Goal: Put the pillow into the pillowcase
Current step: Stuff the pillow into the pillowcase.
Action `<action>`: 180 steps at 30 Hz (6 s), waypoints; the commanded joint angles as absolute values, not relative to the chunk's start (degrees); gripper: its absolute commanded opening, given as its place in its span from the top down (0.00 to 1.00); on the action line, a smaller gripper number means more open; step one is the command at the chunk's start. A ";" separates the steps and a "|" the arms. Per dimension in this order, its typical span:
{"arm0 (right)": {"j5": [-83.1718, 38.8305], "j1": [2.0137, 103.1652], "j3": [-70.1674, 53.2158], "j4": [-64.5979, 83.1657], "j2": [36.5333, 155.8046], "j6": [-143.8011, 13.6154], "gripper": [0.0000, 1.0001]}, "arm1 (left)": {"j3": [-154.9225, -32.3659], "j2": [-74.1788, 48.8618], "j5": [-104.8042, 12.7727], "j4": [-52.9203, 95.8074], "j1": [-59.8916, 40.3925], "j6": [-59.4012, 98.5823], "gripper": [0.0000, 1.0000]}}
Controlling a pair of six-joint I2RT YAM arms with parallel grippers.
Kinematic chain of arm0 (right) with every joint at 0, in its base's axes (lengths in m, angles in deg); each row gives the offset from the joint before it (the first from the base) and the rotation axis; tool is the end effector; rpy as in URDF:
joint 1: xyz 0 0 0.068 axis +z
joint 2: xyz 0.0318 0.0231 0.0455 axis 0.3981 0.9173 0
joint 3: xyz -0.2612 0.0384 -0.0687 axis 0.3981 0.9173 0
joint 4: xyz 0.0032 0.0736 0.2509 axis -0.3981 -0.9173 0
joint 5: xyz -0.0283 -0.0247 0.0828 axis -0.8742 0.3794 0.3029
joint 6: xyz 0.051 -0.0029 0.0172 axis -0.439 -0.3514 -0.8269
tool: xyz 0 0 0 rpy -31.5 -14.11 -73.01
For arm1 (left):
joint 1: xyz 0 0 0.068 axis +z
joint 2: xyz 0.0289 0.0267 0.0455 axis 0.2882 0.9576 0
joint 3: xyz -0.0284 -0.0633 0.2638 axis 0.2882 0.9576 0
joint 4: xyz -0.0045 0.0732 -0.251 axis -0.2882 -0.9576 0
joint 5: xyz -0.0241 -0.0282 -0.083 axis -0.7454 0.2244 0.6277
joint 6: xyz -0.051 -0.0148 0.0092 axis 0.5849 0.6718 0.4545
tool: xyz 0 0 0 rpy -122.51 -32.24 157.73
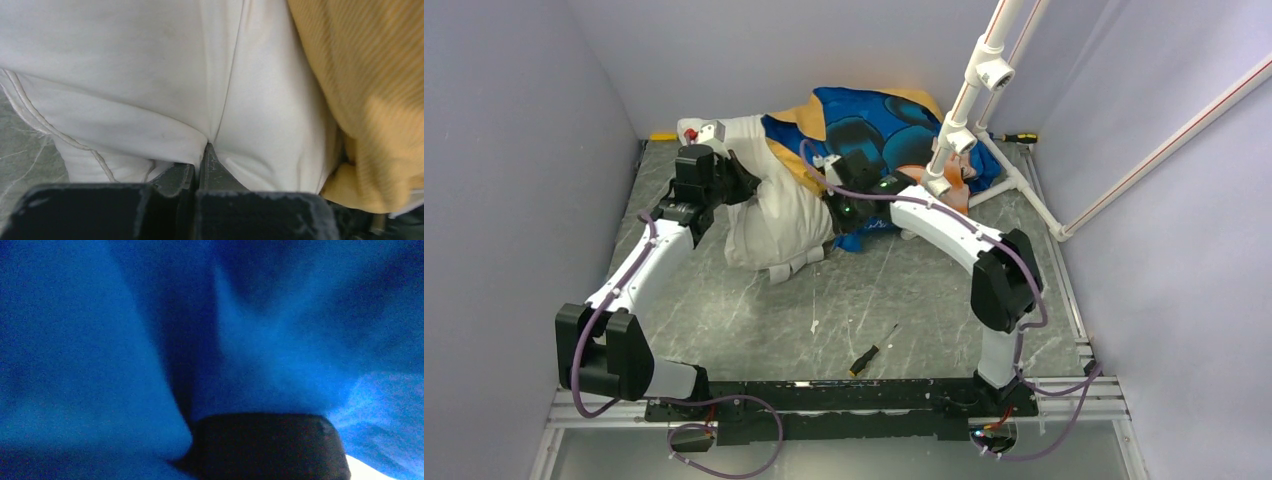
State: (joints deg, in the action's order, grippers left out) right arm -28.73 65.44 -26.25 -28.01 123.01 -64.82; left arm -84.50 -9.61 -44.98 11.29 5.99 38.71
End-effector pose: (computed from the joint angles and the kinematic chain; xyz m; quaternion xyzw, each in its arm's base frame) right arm 0.3121 0.2816 0.2745 -0.2910 0.9008 0.1405 0.2901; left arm 0.3127 -0.0653 0.3213 -0.1005 0.8286 -0.2568 0.4873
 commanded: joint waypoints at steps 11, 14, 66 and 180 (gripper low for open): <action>34.14 64.97 -39.48 22.50 121.20 -111.32 1.00 | -83.28 -10.26 -33.31 21.35 2.77 44.36 1.00; 36.88 66.26 -47.77 27.70 126.50 -118.57 1.00 | -83.02 -10.41 -37.56 23.18 -0.55 46.36 1.00; 46.90 55.29 -54.89 19.44 141.16 -131.59 1.00 | -89.82 -14.00 -12.57 -20.39 26.24 44.01 0.02; 8.03 47.13 -40.68 -57.68 119.61 -55.85 1.00 | -94.68 -8.82 -17.17 -29.17 25.96 35.53 0.99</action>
